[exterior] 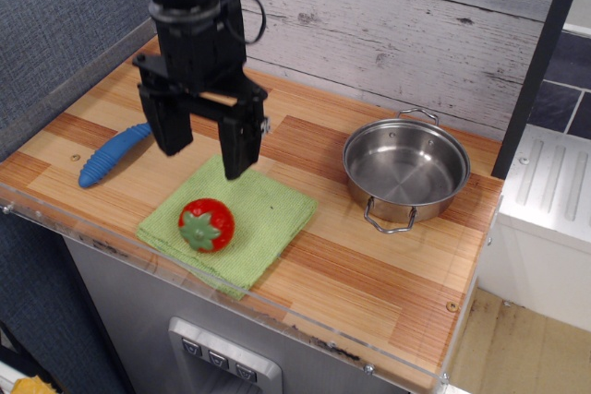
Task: Pick tomato and place it on the green cloth
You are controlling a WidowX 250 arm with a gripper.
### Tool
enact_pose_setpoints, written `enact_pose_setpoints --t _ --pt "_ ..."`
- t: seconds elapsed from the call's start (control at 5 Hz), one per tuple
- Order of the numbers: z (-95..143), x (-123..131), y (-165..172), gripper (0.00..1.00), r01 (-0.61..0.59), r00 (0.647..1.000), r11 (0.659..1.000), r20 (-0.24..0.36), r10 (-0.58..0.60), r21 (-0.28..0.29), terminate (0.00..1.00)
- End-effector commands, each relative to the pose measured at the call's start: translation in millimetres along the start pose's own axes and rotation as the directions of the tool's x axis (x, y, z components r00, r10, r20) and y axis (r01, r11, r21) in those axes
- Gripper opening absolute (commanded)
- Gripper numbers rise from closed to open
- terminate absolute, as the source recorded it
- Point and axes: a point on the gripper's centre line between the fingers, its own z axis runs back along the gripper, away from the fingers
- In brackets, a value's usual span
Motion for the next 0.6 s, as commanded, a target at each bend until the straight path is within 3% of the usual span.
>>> enact_pose_setpoints --t 0.0,0.4 --pt "29.7 19.5 2.0 1.00 -0.012 0.993 1.000 0.114 0.009 0.027 0.00" --pt "25.6 21.8 2.0 1.00 0.026 0.994 0.998 0.107 -0.032 0.056 0.00"
